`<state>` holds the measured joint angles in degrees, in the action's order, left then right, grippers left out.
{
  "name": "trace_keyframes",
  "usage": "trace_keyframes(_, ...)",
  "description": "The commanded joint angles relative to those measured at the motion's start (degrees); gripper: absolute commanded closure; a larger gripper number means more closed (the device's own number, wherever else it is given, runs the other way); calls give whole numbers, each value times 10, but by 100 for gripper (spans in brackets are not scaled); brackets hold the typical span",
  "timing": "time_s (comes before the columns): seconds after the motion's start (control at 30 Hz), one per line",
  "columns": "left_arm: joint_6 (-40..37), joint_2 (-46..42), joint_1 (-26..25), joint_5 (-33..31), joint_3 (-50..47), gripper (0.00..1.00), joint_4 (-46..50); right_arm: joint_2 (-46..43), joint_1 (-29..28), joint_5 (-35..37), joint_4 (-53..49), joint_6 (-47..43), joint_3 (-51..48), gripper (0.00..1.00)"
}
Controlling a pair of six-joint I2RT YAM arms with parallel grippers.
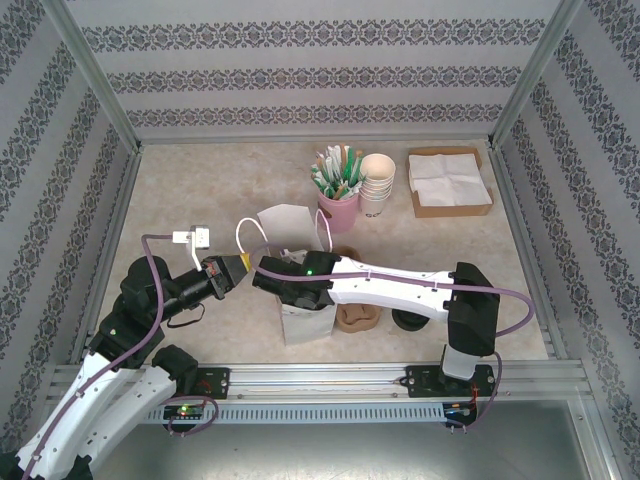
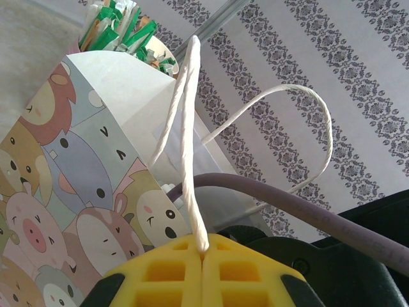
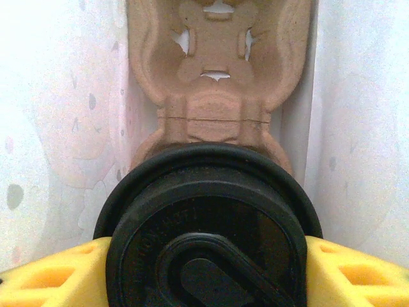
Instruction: Pack the takeout coffee
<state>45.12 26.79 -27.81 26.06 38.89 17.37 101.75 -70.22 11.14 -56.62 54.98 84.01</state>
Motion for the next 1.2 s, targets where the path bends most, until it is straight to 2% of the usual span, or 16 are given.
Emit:
trace_keyframes(0.0, 2, 4, -9, 3, 14, 97, -6, 89, 0, -95, 10, 18, -74, 44)
trace_keyframes(0.47, 5, 4, -10, 1, 16, 97, 2, 103, 0, -92, 11, 8, -68, 44)
trace_keyframes(0.6, 6, 3, -9, -1, 16, 98, 6, 90, 0, -74, -11, 7, -47, 40)
trace_keyframes(0.83, 8, -2, -9, -4, 9, 98, 11, 70, 6, -19, -61, 13, 22, 26)
trace_keyframes(1.07, 9, -4, -9, -8, 0, 98, 18, 35, 18, 14, -60, 21, 39, 15)
trace_keyframes(1.17, 8, -3, -9, -10, -3, 98, 18, 25, 21, 19, -62, 17, 48, 14)
